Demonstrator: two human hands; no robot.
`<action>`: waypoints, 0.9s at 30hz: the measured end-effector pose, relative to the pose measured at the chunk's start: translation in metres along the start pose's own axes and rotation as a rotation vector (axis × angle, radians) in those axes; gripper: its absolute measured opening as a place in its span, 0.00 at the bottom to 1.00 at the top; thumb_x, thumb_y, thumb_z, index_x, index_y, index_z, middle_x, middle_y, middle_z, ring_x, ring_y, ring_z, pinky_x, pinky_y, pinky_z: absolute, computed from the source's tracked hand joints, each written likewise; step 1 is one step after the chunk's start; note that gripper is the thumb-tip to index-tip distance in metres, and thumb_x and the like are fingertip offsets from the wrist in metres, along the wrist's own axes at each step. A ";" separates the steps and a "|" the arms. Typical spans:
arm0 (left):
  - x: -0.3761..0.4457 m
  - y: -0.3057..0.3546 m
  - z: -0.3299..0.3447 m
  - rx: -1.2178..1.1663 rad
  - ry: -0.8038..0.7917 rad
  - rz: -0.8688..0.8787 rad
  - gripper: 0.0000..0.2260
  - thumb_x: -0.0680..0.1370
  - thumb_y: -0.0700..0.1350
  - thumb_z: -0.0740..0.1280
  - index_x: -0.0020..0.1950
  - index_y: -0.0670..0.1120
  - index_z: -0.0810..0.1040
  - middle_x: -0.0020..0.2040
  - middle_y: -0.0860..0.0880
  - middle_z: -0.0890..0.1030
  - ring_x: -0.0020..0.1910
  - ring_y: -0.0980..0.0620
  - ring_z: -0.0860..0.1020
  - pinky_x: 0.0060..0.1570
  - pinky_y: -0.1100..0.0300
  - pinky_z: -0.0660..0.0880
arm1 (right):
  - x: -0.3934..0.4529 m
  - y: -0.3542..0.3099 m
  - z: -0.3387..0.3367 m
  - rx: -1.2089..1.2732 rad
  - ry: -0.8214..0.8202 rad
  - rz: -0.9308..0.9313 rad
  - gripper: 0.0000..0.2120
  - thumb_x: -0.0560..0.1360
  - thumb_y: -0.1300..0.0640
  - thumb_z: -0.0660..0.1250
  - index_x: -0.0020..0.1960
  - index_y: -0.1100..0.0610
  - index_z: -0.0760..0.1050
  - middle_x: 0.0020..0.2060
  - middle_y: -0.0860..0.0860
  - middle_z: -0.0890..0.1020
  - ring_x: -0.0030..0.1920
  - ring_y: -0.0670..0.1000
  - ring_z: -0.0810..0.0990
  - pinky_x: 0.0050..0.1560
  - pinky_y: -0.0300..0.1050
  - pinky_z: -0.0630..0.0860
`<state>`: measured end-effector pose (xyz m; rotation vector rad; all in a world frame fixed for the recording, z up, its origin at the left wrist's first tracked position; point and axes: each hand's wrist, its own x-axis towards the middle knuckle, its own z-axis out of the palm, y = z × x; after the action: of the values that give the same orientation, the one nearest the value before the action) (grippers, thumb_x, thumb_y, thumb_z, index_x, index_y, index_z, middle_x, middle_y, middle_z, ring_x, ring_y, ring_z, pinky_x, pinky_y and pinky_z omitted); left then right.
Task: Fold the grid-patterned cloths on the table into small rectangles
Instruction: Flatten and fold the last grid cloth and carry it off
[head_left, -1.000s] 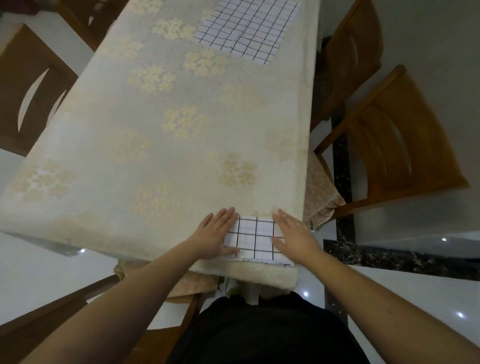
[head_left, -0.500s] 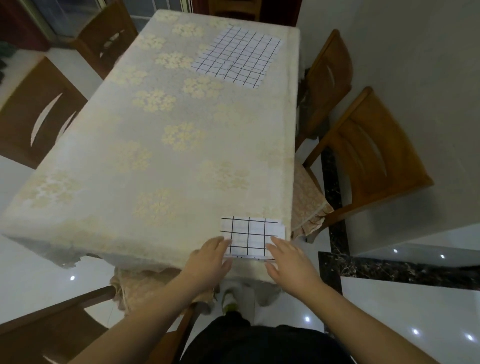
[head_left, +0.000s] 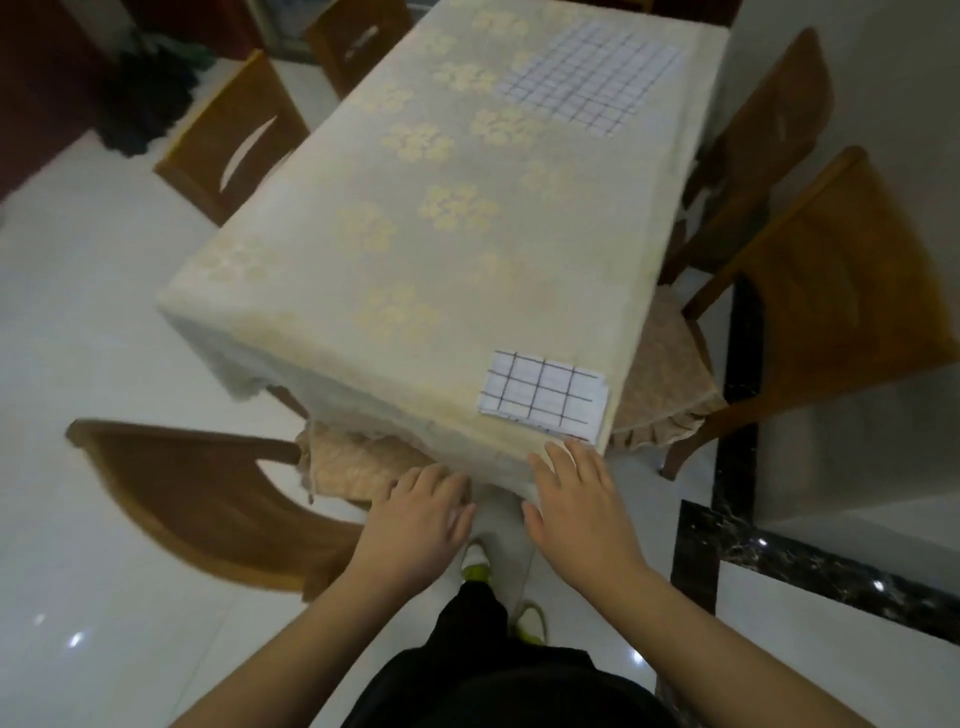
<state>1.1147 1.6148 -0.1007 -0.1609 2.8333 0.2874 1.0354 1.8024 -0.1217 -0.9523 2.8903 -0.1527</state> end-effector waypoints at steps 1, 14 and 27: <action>-0.012 -0.002 0.000 0.034 0.026 -0.032 0.22 0.77 0.60 0.52 0.63 0.52 0.76 0.60 0.51 0.79 0.59 0.48 0.77 0.57 0.48 0.73 | -0.003 -0.011 -0.003 0.009 0.009 -0.034 0.25 0.70 0.48 0.71 0.64 0.59 0.76 0.61 0.58 0.78 0.65 0.61 0.74 0.66 0.59 0.71; -0.157 -0.091 0.001 0.066 0.131 -0.423 0.24 0.78 0.59 0.55 0.64 0.47 0.79 0.61 0.46 0.81 0.62 0.46 0.78 0.61 0.51 0.74 | -0.005 -0.162 -0.017 0.045 -0.012 -0.392 0.22 0.73 0.46 0.62 0.62 0.56 0.76 0.57 0.53 0.81 0.59 0.56 0.79 0.62 0.55 0.74; -0.336 -0.247 0.023 -0.056 0.122 -0.700 0.28 0.80 0.61 0.47 0.77 0.50 0.61 0.76 0.46 0.65 0.75 0.44 0.61 0.74 0.43 0.55 | -0.019 -0.410 0.000 -0.038 -0.063 -0.691 0.24 0.78 0.44 0.59 0.72 0.51 0.67 0.67 0.48 0.75 0.67 0.50 0.72 0.69 0.47 0.64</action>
<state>1.4748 1.4067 -0.0674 -1.1732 2.6705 0.1989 1.2911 1.4855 -0.0697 -1.8776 2.3875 -0.1091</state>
